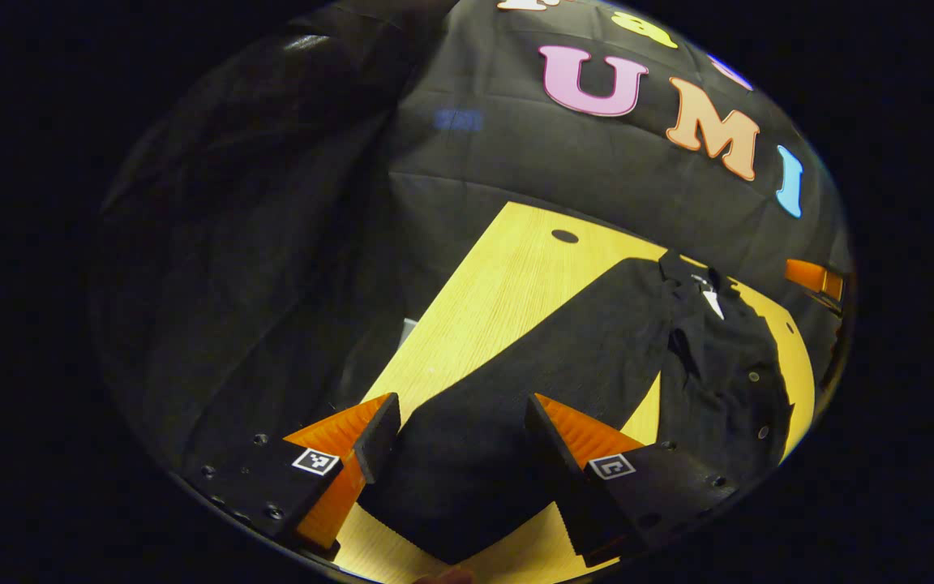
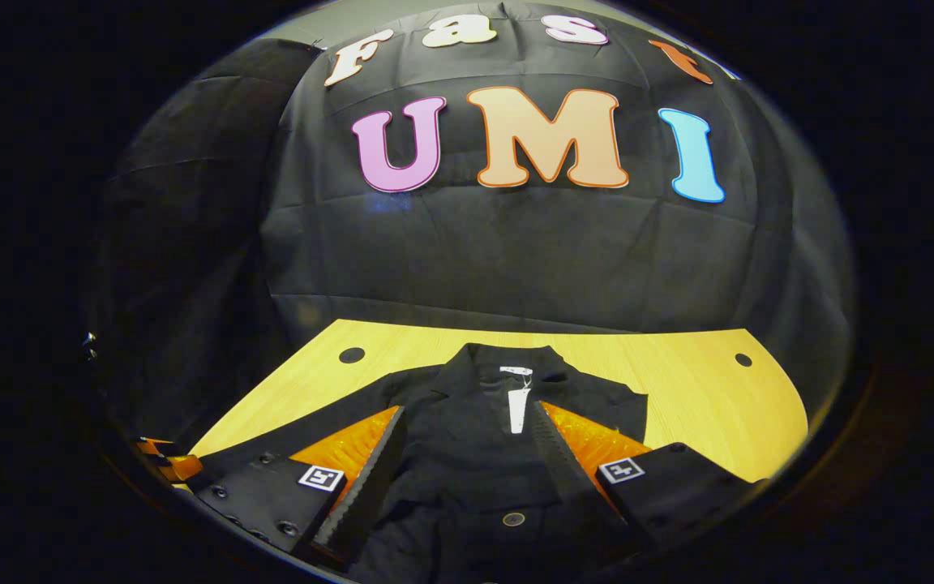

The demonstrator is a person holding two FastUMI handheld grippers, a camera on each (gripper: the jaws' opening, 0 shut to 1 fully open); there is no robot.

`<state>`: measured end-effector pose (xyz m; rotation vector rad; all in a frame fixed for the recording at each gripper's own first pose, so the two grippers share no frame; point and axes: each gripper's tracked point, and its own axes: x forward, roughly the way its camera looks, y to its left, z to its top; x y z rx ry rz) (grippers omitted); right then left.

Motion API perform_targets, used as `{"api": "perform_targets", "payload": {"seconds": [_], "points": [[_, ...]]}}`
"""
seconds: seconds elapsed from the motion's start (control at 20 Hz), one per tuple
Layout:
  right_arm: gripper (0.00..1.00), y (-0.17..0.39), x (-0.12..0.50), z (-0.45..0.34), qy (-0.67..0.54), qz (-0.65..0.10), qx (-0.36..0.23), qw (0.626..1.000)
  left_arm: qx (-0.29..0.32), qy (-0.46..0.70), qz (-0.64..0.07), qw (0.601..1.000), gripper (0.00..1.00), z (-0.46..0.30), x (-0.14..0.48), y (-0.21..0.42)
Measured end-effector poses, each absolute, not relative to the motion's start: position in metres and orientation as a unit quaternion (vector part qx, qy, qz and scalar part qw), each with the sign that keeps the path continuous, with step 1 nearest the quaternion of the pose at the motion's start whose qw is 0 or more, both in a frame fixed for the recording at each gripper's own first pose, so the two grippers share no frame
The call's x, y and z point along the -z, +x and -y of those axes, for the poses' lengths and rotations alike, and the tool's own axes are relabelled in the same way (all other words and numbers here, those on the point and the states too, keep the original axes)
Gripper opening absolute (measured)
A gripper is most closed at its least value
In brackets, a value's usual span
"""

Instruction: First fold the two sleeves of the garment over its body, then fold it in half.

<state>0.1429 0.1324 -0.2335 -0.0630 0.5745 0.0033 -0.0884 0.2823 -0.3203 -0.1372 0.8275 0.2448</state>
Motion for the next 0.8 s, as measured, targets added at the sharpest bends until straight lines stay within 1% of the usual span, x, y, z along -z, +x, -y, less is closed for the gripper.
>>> {"api": "perform_targets", "payload": {"seconds": [0.25, 0.45, 0.55, 0.65, 0.7, 0.8], "points": [[0.98, 0.132, 0.224, -0.125, -0.061, -0.271, 0.0, 0.961, -0.121, -0.058, -0.438, 0.889, 0.96, -0.28, 0.347, -0.112], [0.97, 0.124, 0.217, -0.121, -0.061, -0.263, -0.002, 0.963, -0.111, -0.02, -0.423, 0.899, 0.96, -0.281, 0.344, -0.11], [0.97, 0.119, 0.217, -0.116, -0.06, -0.264, -0.003, 0.963, -0.109, -0.023, -0.418, 0.902, 0.92, -0.274, 0.344, -0.108], [0.97, 0.11, 0.219, -0.109, -0.059, -0.268, -0.002, 0.962, -0.1, -0.023, -0.411, 0.906, 0.56, -0.27, 0.344, -0.11], [0.96, 0.107, 0.22, -0.103, -0.058, -0.271, 0.0, 0.961, -0.103, -0.025, -0.4, 0.91, 0.39, -0.272, 0.342, -0.109], [0.97, 0.099, 0.221, -0.094, -0.051, -0.275, 0.003, 0.96, -0.108, -0.025, -0.398, 0.911, 0.04, -0.267, 0.344, -0.112]]}}
